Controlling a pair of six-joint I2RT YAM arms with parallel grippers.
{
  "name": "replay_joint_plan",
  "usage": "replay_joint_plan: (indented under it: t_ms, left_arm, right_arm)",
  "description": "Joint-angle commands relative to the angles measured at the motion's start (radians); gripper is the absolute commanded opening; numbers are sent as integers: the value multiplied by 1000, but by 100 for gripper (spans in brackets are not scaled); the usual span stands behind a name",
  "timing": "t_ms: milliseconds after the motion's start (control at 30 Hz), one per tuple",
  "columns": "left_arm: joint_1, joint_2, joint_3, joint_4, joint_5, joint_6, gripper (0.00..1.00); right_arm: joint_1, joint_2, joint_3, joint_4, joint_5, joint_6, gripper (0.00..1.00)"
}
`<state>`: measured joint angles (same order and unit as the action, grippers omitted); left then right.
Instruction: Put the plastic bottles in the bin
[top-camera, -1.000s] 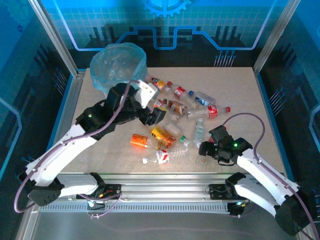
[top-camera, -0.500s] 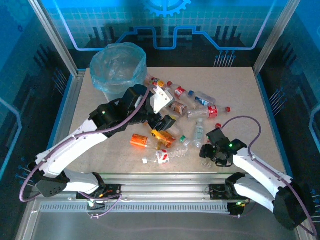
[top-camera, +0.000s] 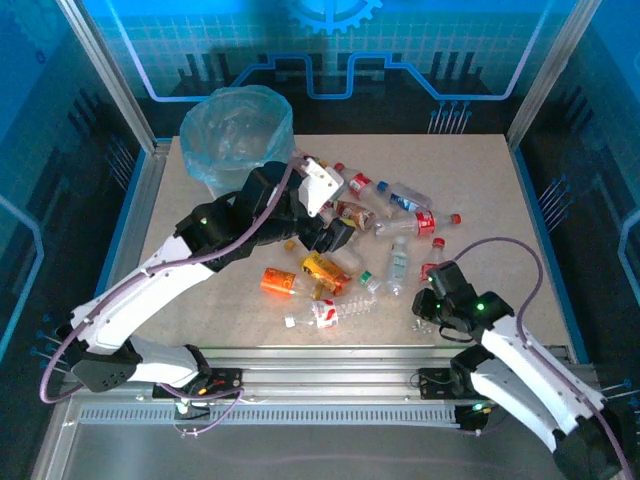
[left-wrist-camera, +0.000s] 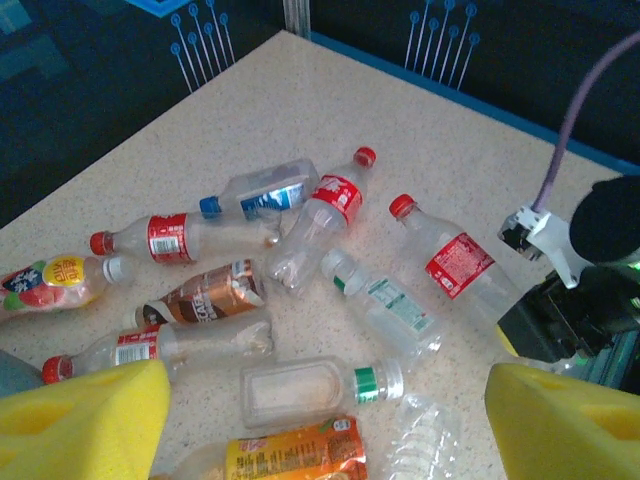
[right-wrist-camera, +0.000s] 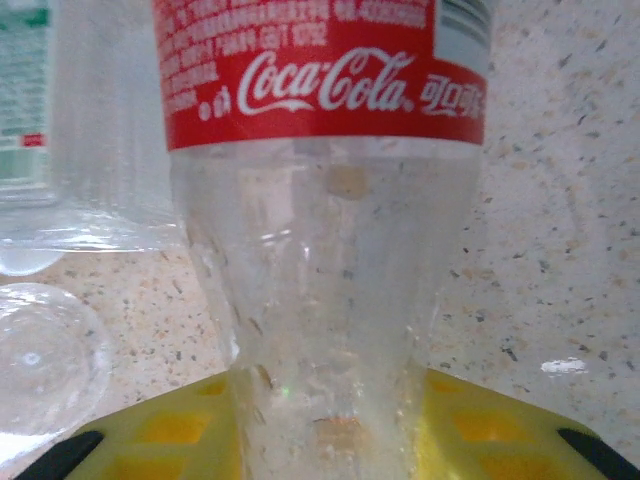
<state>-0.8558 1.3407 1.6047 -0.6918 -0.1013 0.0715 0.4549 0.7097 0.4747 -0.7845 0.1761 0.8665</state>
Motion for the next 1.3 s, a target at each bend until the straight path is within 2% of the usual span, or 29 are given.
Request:
replay_joint_plan:
  t_ms: [0,133,267,500,733,833,1067,1267]
  left_arm:
    - [-7,11,80,-7,-22,-89,83]
    - [-5,48,164,-46,-9,-184,83]
    - [7,101,261,-86,54,-266,84]
    - [119,227,406,-68,368,-471,80]
    - [147,285,385,89,631,-600,78]
    - [151,286,381,92,650,-614,74]
    - [192,223,286,182,639,-671,67]
    - [216,193,259,183,558,-678,70]
  right_arm:
    - [-12,-99,26,-97,39,-6,32]
    - [-12,-194,98,-116,-1,-26,30]
    - [-11,-200,227,-79,-79,-117,30]
    - [1,-93,464,80,-308,-303,30]
    - [36,38,611,188,-524,-439,31]
    - [55,68,646,204,-575,-472,31]
    - [105,74,646,228,-579,-487,32]
    - [161,66,636,225,-573,-499,32]
